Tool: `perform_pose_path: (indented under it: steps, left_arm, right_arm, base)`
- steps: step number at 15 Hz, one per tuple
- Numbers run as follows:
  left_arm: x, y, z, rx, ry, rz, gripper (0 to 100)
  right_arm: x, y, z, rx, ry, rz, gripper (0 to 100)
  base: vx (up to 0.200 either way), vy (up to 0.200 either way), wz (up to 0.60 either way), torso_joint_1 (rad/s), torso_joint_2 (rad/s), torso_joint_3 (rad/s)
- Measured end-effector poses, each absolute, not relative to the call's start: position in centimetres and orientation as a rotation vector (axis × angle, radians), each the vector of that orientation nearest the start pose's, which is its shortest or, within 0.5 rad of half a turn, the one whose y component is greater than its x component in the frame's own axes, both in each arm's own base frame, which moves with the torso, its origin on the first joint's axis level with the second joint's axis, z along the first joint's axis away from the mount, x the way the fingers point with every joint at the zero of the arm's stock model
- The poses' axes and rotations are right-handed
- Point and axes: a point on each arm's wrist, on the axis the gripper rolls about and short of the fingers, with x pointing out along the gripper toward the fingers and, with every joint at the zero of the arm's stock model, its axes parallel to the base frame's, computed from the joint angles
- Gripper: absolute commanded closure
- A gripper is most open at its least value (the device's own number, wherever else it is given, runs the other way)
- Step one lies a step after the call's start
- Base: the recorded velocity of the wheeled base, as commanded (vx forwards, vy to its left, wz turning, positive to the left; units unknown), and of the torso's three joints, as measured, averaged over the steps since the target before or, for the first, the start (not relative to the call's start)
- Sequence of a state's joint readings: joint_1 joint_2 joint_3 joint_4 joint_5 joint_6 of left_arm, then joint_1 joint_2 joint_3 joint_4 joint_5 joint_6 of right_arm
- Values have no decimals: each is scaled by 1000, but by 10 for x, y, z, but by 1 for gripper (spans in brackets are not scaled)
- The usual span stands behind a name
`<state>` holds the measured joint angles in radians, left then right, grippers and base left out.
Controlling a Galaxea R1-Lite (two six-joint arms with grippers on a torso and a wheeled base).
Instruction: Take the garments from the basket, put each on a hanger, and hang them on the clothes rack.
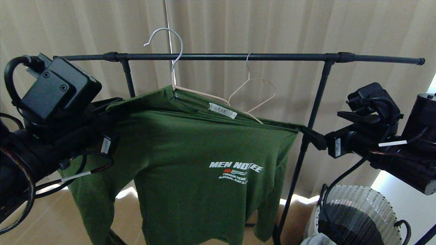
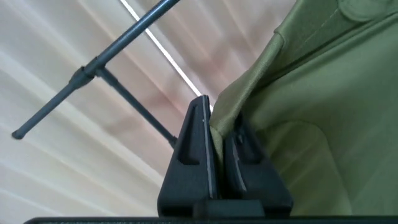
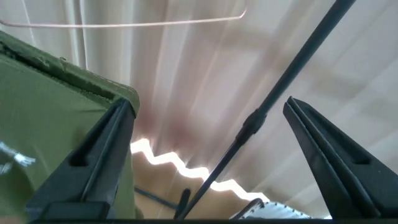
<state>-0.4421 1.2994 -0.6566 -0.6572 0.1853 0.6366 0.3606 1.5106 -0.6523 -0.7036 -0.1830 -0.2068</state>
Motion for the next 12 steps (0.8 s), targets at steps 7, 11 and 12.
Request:
perform_pose_path:
  steps: [7, 11, 12]
  left_arm:
    - [193, -87, 239, 637, -64, -248, 100]
    - [193, -91, 238, 620, -67, -268, 100]
    - [192, -93, 238, 614, -71, -273, 100]
  right_arm:
    - [200, 135, 220, -324, 71, 449, 0]
    - [194, 155, 229, -373, 18, 530, 0]
    - [195, 160, 231, -373, 10, 541, 0]
  base:
    - [0, 0, 0, 0, 0, 0]
    - [0, 0, 0, 0, 0, 0]
    - [0, 0, 0, 0, 0, 0]
